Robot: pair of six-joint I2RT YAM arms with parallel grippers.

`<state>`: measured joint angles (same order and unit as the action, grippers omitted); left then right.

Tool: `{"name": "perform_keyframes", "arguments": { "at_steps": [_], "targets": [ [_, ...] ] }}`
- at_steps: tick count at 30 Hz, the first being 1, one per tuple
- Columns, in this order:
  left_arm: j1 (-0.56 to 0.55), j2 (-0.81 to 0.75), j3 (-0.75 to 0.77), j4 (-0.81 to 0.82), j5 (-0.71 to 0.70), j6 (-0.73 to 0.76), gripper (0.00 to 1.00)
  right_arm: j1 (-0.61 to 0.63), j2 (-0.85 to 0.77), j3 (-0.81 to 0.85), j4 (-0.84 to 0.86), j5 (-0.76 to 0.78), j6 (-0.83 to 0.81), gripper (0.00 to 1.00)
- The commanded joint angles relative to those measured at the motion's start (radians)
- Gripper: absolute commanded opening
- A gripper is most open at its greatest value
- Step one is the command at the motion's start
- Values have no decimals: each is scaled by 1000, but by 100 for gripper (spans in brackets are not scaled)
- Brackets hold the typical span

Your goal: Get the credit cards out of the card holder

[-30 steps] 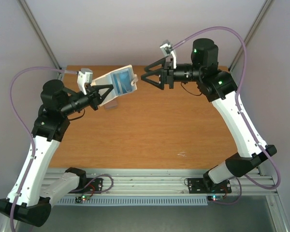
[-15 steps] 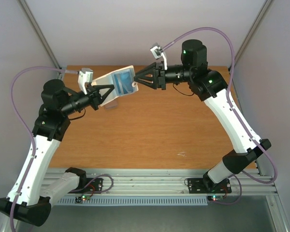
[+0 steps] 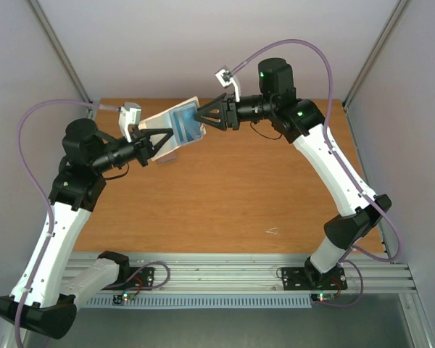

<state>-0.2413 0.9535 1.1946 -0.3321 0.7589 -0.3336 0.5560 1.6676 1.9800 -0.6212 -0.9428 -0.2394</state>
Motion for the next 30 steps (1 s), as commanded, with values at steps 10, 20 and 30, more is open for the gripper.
{"name": "perform_keyframes", "arguments": {
  "at_steps": [10, 20, 30],
  "targets": [
    [-4, -2, -9, 85, -2, -26, 0, 54, -26, 4, -17, -228, -69, 26],
    [-3, 7, -15, 103, 3, -47, 0, 166, -85, -41, -78, 160, -181, 39],
    [-4, -3, -27, 165, 51, -86, 0, 171, -111, -71, -98, 452, -195, 28]
  ]
}}
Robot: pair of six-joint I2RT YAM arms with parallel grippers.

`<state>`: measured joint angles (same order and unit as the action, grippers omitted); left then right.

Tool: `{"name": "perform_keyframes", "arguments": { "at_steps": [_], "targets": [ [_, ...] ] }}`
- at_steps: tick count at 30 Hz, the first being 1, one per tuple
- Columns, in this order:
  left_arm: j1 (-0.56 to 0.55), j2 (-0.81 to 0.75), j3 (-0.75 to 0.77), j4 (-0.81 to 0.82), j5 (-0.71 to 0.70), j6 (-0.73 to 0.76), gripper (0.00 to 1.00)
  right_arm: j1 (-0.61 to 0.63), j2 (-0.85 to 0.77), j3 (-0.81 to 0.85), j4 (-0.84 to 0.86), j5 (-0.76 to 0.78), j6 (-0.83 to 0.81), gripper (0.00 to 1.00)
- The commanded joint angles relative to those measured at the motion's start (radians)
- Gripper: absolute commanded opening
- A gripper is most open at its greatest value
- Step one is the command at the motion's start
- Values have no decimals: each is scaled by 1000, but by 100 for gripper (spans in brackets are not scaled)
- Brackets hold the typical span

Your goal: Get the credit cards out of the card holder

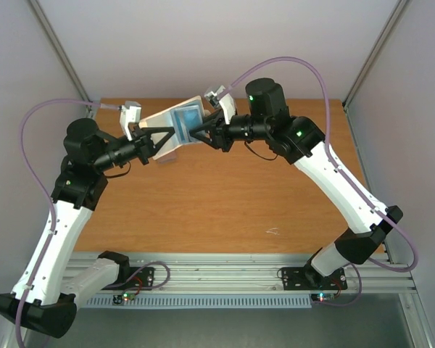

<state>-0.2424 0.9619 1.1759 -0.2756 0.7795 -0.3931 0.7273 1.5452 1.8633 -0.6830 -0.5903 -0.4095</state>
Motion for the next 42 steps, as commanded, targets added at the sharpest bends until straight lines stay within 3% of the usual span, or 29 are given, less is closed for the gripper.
{"name": "perform_keyframes", "arguments": {
  "at_steps": [1, 3, 8, 14, 18, 22, 26, 31, 42],
  "targets": [
    [-2, -12, -10, 114, 29, -34, 0, -2, 13, 52, -50, 97, -30, 28],
    [-2, -11, -9, 114, 21, -48, 0, -7, 9, 49, -55, 45, -41, 30],
    [1, -23, -4, 109, 36, -27, 0, -47, -16, 43, -68, -105, -42, 48],
    [1, -39, 14, 66, 39, 35, 0, -139, -74, 19, -49, -158, -26, 52],
    [1, -46, 12, 59, 48, 30, 0, -144, -89, 49, -44, -341, -37, 60],
    [0, -53, 2, 65, 47, 37, 0, -143, -39, 108, -4, -385, 103, 58],
    [1, -58, 1, 67, 62, 36, 0, -143, -60, 29, 136, -298, 198, 53],
    [1, -60, -4, 68, 76, 37, 0, -139, -22, 15, 252, -336, 326, 50],
    [1, -65, -10, 72, 74, 33, 0, -137, -4, 13, 251, -359, 326, 45]
  ]
}}
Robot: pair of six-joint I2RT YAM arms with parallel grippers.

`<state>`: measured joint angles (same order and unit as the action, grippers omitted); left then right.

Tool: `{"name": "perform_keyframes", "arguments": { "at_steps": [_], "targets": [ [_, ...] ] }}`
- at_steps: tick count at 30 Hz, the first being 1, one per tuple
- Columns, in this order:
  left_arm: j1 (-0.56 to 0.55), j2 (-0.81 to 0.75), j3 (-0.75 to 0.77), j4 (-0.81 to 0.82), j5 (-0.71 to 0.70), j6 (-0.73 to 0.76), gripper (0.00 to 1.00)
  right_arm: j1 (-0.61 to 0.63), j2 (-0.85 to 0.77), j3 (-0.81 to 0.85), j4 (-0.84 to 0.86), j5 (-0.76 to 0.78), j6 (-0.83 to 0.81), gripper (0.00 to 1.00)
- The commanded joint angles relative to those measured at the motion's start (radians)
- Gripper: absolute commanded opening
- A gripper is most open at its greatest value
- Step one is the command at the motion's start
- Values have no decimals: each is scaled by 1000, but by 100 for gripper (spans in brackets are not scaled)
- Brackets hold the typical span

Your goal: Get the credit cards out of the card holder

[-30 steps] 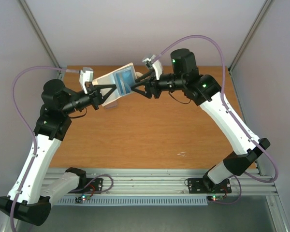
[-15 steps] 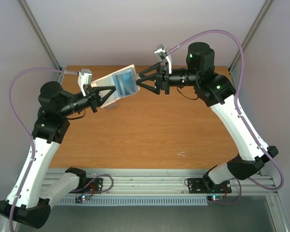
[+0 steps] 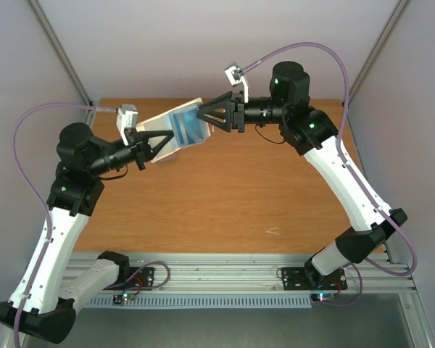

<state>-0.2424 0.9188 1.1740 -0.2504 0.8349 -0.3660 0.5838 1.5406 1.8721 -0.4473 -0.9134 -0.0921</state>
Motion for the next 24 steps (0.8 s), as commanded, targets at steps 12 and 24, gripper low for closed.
{"name": "perform_keyframes", "arguments": {
  "at_steps": [12, 24],
  "targets": [
    [0, -23, -13, 49, 13, 4, 0, 7, 1, 113, -232, -152, -172, 47],
    [2, -26, -11, 48, 14, 2, 0, 10, 52, 131, -212, -97, -158, 51]
  ]
}}
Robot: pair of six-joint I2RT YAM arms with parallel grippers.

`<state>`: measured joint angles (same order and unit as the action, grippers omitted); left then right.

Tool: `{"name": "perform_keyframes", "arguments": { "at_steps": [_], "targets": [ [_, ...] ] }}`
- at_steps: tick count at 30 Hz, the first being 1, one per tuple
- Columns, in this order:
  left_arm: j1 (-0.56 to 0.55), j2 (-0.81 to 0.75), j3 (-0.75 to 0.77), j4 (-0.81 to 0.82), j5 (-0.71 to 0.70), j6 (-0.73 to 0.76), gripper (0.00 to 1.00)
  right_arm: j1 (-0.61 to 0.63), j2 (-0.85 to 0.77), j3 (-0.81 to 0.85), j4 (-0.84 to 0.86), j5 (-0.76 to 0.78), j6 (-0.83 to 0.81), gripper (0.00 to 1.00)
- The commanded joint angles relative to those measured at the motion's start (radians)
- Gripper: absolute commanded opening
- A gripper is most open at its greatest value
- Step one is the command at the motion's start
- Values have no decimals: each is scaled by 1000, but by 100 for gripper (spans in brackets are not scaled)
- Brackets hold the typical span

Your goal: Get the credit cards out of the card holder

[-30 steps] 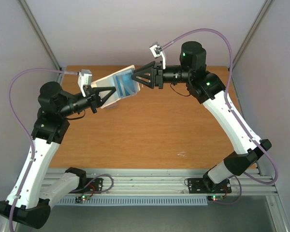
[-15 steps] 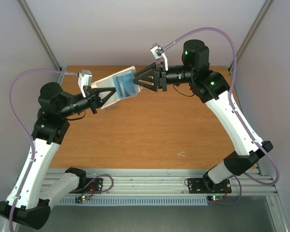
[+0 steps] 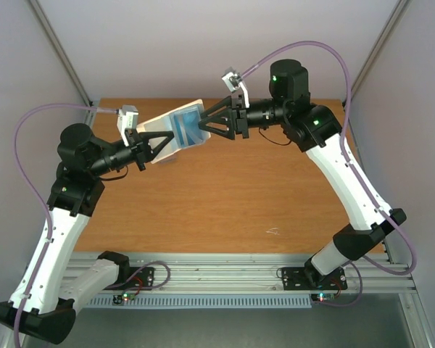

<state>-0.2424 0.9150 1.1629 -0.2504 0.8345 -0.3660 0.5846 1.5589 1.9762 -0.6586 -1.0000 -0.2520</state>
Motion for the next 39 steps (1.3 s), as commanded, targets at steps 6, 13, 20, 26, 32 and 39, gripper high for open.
{"name": "perform_keyframes", "arguments": {
  "at_steps": [6, 13, 20, 26, 32, 39],
  "targets": [
    [2, -24, -3, 48, 12, 0, 0, 14, 44, 34, -14, 22, -17, 49],
    [1, -28, -13, 50, 15, -2, 0, 13, 47, 48, -69, 76, -64, 52],
    [1, -23, -14, 65, 21, -10, 0, 9, 95, 130, -131, 24, -69, 51],
    [0, -18, -14, 70, 16, -20, 0, 26, 90, 125, -138, 10, -76, 40],
    [2, -18, -17, 73, 19, -22, 0, 34, 96, 126, -162, 8, -88, 38],
    [1, -19, -20, 74, 24, -21, 0, 17, 77, 131, -169, 67, -98, 47]
  ]
}}
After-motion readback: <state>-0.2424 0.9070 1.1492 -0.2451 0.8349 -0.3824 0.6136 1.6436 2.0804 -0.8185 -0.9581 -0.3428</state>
